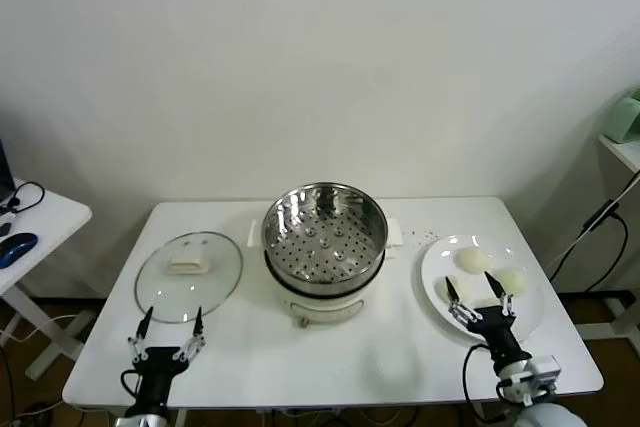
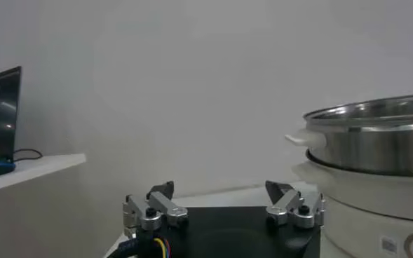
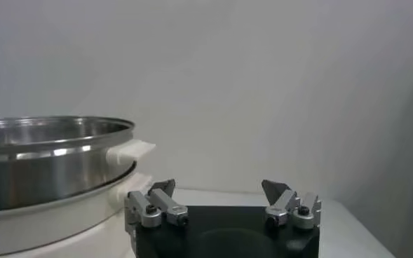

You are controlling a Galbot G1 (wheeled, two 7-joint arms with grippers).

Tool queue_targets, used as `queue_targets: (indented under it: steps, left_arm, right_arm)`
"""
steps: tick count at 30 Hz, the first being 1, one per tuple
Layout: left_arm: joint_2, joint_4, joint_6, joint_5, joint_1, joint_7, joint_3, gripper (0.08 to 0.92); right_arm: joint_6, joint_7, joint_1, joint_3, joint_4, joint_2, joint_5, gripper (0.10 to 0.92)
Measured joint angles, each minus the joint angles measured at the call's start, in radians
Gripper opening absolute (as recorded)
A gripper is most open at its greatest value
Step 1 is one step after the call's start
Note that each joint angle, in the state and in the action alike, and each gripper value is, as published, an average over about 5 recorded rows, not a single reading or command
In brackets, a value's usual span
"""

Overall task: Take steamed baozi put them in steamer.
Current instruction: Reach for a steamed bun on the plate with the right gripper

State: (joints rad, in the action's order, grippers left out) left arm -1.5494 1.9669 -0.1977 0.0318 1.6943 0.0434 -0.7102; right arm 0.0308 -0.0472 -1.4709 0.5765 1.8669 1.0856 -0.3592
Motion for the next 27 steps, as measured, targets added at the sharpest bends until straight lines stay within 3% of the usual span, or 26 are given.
queue_targets:
  steps: [9, 19, 27]
  left_arm:
    - [0.000, 0.001, -0.002, 0.007, -0.013, -0.006, 0.016, 0.823]
    - [-0.007, 0.008, -0.005, 0.017, -0.019, -0.013, 0.039, 0.823]
    - [-0.006, 0.023, 0.018, 0.025, -0.036, -0.015, 0.053, 0.823]
  right_arm:
    - [-0.117, -0.118, 0.162, -0.050, -0.061, -0.203, 0.040, 0.823]
    - [-0.184, -0.454, 0.558, -0.342, -0.251, -0.485, 0.143, 0.823]
    - [-0.095, -0.736, 1.004, -0.745, -0.465, -0.561, 0.327, 0.823]
